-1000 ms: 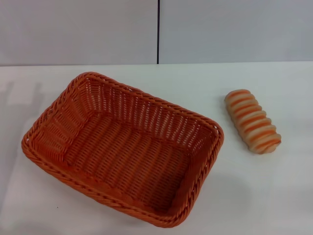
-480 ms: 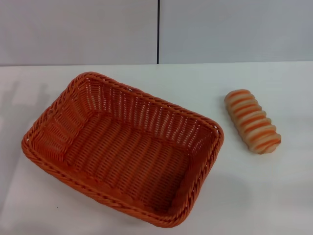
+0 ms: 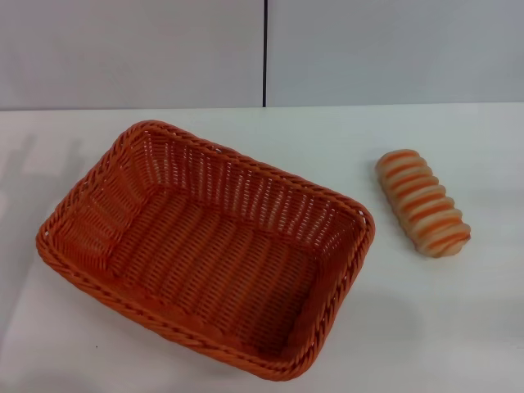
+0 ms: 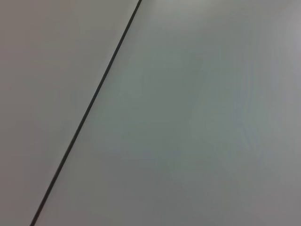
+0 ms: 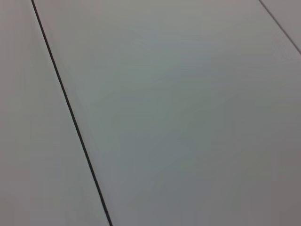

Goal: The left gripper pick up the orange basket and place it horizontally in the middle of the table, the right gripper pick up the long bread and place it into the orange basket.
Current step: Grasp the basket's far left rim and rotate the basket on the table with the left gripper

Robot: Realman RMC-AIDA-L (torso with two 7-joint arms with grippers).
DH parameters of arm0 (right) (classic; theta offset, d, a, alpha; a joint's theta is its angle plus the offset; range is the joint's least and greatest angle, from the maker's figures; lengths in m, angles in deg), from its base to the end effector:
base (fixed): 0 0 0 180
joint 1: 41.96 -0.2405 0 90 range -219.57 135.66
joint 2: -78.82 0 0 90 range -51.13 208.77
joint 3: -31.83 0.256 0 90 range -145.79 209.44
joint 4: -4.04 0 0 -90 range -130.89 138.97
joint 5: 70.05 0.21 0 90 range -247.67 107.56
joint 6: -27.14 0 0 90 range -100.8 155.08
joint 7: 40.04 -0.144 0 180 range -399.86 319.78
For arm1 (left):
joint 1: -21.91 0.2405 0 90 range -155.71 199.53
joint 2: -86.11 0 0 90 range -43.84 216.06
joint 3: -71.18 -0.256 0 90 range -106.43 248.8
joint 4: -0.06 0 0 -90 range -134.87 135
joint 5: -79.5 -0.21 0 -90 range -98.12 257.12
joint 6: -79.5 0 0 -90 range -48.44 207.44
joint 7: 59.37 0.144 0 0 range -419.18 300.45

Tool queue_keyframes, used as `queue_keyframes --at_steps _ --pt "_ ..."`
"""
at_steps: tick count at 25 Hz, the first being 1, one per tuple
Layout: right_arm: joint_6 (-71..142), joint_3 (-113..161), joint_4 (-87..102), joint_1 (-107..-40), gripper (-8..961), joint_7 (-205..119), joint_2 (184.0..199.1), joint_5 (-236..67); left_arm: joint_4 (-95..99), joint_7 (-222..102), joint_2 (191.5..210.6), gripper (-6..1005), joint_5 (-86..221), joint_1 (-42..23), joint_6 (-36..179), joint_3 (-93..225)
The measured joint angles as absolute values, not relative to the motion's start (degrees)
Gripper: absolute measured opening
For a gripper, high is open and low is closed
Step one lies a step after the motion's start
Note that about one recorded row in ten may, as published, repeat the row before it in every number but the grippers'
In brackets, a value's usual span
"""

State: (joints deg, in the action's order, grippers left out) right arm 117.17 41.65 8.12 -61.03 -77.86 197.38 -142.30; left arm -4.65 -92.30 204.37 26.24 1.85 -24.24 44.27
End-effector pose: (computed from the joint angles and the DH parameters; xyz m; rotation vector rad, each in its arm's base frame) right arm 0.3796 0.2636 0.0909 -1.0553 0.5936 1.0988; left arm -0.3222 0.2573 0.0426 -1.3588 -0.4755 -1.2929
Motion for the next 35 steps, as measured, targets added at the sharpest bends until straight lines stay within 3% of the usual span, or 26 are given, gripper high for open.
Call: queue_keyframes --at_steps 15,19,21,22,24,26,35 --pt "116.07 34.29 11.62 -60.66 780 -85.54 197.30 -142.34 14.15 -114.07 203.02 784 25.67 3.39 -17.41 31.87" --pt "116.04 34.22 11.76 -60.33 780 -85.84 197.29 -142.37 22.96 -126.09 200.96 784 20.52 3.50 -13.29 29.83" --pt "116.04 34.20 11.77 -60.05 780 -86.24 197.29 -142.39 29.78 -137.10 198.52 784 12.25 2.42 -10.08 29.74" --pt "116.04 34.20 11.77 -60.05 780 -86.24 197.29 -142.39 29.78 -137.10 198.52 784 12.25 2.42 -10.08 29.74" --pt "116.08 34.19 11.77 -59.71 780 -86.30 197.29 -142.39 35.62 -146.84 196.27 784 2.40 0.56 -8.02 29.85" --pt "116.01 34.19 11.77 -59.54 779 -86.31 197.29 -142.39 38.92 -151.67 195.25 784 -4.29 -0.73 -7.71 30.01" --pt "115.72 34.75 12.26 -58.68 779 -87.60 197.30 -141.91 50.67 -162.32 195.57 784 -27.32 -5.57 -6.73 30.48"
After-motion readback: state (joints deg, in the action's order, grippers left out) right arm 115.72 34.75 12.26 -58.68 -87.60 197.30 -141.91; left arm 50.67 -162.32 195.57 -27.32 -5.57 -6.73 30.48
